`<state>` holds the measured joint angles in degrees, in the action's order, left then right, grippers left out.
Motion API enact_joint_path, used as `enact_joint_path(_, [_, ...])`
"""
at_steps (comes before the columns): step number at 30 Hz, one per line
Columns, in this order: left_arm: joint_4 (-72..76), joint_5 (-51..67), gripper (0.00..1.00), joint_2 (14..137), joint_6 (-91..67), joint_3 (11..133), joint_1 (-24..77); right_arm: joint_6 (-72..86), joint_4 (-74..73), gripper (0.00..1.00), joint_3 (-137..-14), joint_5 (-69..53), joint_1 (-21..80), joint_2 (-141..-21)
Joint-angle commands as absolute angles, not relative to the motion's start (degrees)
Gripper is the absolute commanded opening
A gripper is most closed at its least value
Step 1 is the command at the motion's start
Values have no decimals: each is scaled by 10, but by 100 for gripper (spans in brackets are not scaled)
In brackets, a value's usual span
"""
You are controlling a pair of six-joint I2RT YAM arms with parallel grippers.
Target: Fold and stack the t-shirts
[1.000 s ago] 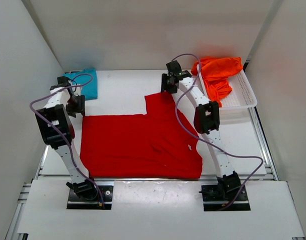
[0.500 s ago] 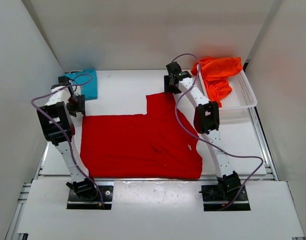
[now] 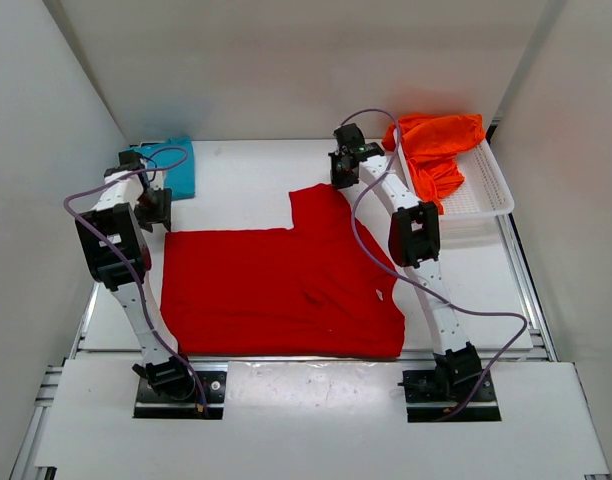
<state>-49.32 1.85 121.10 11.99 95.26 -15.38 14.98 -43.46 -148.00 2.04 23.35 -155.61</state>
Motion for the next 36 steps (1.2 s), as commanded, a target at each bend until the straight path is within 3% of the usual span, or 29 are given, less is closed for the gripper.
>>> enact_joint_path(1, [-487,10,62,1195,127,983,-144,149,-473,0,-1496,-6,225,-1554])
enact_joint_path(10, [-469,87,63,1206,83,990,-155,130,-479,0,-1476,-53,236,-1477])
enact_joint_path(19, [-490,23,64,1245,94,974,-126,132,-477,0,-1481,-61,226,-1474])
enact_joint_path(26, [-511,16,59,1252,116,964,-104,131,-483,0,-1477,-57,225,-1463])
enact_joint_path(29, [-519,4,44,1254,124,960,-101,134,-484,0,-1467,-62,222,-1455])
enact_joint_path(31, [-524,8,18,1255,122,959,-103,129,-488,0,-1463,-67,220,-1448])
enact_joint_path(35, [-533,4,0,1231,140,948,-102,129,-502,0,-1407,-91,222,-1399])
enact_joint_path(36, [-528,4,0,1216,151,933,-95,127,-504,0,-1394,-95,224,-1388])
